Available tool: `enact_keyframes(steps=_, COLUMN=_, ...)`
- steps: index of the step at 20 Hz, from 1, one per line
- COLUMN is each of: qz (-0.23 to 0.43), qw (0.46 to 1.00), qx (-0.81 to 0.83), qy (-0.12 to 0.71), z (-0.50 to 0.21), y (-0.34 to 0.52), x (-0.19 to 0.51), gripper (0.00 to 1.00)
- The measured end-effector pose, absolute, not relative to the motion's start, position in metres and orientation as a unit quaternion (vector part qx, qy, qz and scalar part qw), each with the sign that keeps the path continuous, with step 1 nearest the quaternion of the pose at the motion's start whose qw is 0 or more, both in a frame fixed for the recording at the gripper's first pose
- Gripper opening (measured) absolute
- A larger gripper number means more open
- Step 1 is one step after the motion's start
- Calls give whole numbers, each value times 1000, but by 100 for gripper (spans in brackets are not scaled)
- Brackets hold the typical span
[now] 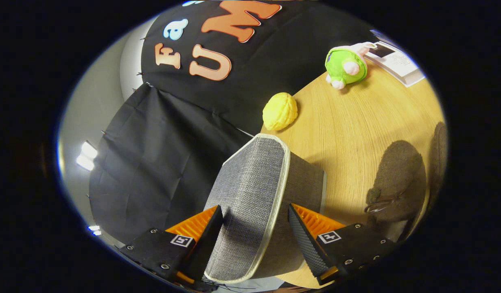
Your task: Open the storage box then place both shoes into the box .Put the left shoe in first, then the right shoe, with the right side of both shoes facing outward in a uniform manner.
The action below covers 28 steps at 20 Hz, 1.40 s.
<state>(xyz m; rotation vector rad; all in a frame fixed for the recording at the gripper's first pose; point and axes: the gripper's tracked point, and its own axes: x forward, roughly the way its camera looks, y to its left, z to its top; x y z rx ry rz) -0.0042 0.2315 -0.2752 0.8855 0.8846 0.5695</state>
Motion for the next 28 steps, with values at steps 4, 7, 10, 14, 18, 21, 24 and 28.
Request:
enact_keyframes(steps=4, qz=270, qw=752, qx=449, qy=400, z=-277, y=236, x=-6, gripper=86)
enact_keyframes(steps=7, qz=266, qw=783, qx=411, qy=383, z=-270, y=234, x=-4, gripper=71)
enact_keyframes(steps=10, qz=249, qw=814, qx=386, qy=355, z=-262, y=217, x=10, gripper=55)
enact_keyframes(steps=14, qz=238, qw=814, qx=395, qy=353, z=-256, y=213, x=12, gripper=23)
enact_keyframes(steps=18, qz=230, qw=806, qx=413, qy=357, z=-242, y=214, x=15, gripper=10)
enact_keyframes(steps=21, qz=230, qw=814, qx=402, qy=352, z=-229, y=216, x=13, gripper=9)
enact_keyframes(steps=24, qz=241, qw=820, qx=398, qy=335, z=-203, y=222, x=13, gripper=8)
enact_keyframes(steps=28, qz=261, qw=818, qx=412, qy=304, z=-161, y=238, x=16, gripper=9)
